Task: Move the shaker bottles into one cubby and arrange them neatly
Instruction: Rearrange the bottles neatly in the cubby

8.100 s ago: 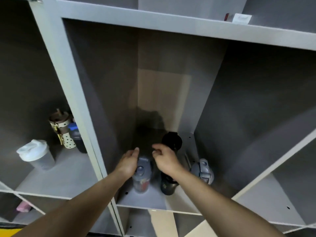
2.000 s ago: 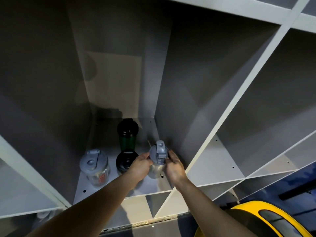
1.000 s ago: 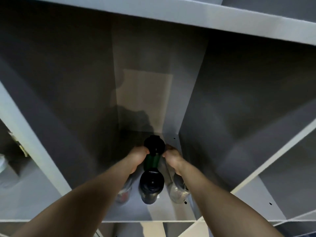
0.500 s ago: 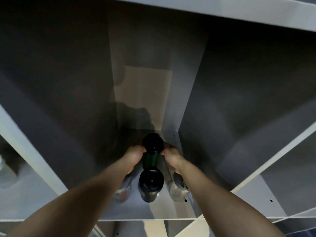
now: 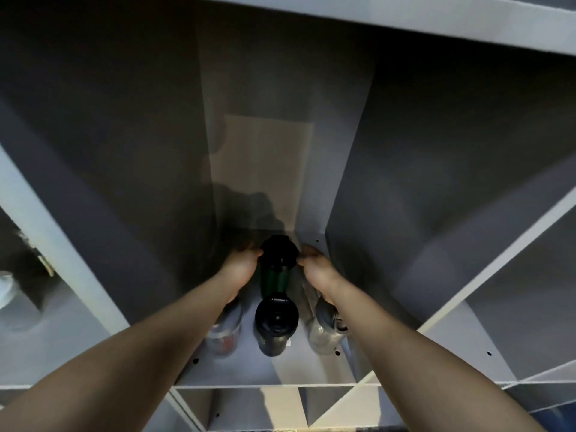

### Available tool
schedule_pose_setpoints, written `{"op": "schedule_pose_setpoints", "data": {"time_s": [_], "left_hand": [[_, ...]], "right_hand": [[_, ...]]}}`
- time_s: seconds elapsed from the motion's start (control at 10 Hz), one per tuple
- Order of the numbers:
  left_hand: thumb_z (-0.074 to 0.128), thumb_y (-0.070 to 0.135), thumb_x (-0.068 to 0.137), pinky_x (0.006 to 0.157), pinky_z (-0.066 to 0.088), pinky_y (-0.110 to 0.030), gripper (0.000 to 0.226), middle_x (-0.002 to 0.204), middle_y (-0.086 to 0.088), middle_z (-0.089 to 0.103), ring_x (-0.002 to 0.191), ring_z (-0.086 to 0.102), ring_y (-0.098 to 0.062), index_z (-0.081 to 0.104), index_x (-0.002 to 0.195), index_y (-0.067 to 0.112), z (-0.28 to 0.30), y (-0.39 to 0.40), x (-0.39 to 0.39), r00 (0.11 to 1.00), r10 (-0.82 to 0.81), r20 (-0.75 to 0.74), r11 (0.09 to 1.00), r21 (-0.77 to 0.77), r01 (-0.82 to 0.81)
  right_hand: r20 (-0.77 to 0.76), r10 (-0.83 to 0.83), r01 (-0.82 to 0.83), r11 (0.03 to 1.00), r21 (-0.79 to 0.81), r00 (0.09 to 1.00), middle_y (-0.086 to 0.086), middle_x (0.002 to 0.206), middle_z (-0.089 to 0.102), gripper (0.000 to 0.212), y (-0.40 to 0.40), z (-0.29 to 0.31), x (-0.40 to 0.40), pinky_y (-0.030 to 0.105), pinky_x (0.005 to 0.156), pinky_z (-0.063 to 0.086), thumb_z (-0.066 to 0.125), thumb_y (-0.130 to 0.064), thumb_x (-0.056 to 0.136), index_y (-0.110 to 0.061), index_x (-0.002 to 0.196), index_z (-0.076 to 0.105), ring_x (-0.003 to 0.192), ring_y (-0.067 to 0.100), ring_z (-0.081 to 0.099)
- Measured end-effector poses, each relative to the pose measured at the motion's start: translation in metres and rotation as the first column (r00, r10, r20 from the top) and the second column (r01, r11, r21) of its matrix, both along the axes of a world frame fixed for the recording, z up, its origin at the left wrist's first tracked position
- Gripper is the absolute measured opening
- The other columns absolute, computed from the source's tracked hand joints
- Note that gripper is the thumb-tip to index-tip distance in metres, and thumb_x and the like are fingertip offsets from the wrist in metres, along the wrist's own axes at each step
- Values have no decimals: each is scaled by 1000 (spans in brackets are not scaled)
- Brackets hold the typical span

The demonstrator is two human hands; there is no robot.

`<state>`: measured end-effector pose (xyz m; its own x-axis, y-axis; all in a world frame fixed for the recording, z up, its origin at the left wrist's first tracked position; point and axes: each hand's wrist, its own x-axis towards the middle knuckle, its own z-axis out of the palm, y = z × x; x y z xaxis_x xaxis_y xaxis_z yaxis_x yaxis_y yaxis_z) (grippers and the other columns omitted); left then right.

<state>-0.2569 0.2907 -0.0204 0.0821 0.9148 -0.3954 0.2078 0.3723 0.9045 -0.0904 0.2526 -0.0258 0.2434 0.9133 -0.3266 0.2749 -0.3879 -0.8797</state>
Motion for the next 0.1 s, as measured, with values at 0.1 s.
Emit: {"op": "schedule_pose_setpoints", "data": {"time_s": [0.1], "left_hand": [[48,19,100,95,33,-26,44,151,-9,45,138,42,-26,47,143,11,12,-8,-7,1000,0,12,997,80,-1]], "right_hand": [[24,5,-7,999,51,1000,5,157,40,52,-7,8,-2,18,107,23,45,-9,103,-10,153,34,146,23,36]]}}
